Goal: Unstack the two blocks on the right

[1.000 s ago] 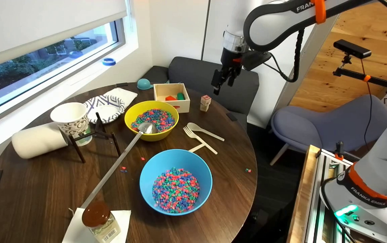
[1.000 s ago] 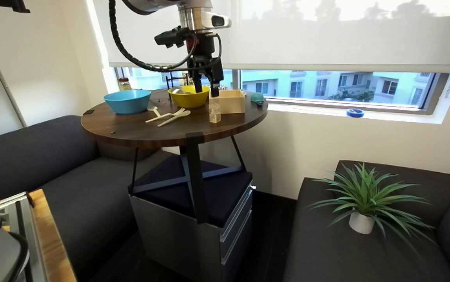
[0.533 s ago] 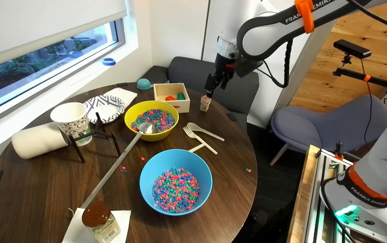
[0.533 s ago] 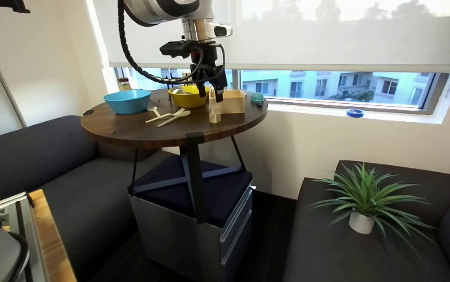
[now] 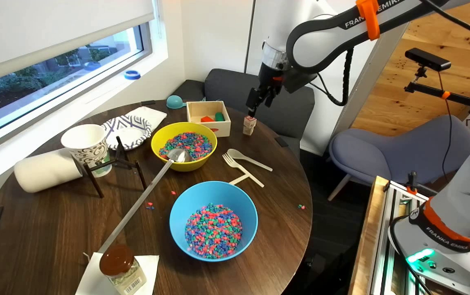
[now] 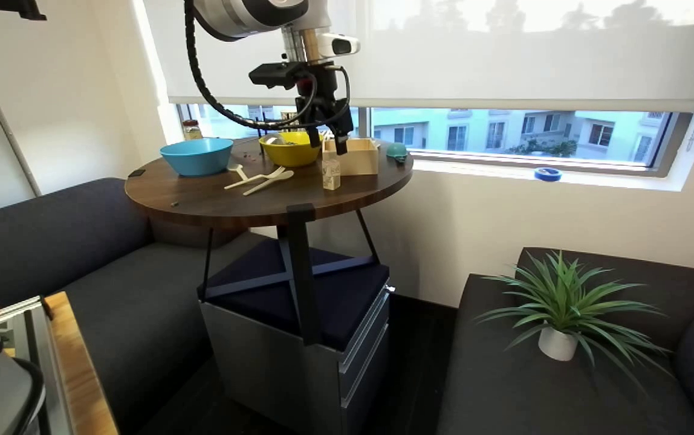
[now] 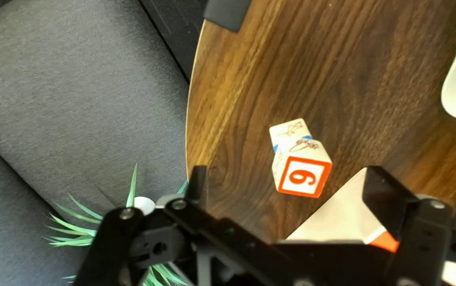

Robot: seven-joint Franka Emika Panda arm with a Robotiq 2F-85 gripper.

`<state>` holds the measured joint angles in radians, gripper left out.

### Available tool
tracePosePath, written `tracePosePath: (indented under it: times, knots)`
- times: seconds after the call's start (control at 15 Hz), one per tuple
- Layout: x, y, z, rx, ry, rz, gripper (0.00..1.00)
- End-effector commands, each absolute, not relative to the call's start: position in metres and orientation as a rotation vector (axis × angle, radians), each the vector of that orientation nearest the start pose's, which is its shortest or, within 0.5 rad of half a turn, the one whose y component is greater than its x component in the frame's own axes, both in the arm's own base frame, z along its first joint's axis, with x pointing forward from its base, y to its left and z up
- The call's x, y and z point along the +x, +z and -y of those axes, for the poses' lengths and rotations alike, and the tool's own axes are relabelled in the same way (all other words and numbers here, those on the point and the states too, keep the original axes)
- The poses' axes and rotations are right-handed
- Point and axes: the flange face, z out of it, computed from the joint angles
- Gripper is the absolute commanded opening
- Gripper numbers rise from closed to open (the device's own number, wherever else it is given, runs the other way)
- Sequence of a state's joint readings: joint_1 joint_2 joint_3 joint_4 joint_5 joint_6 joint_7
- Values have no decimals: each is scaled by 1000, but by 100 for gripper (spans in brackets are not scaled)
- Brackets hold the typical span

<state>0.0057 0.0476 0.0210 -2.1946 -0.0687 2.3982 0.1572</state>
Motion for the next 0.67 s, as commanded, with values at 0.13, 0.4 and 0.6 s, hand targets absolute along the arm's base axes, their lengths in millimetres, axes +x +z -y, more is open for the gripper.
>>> tracePosePath:
  times: [0.13,0.4,0.6]
  knots:
    - [570,367,-18,-3110,-330,-141,100]
    - [581,363,-17,-3084,-423,-151,100]
    - [586,360,-19,-3054,-441,-168,100]
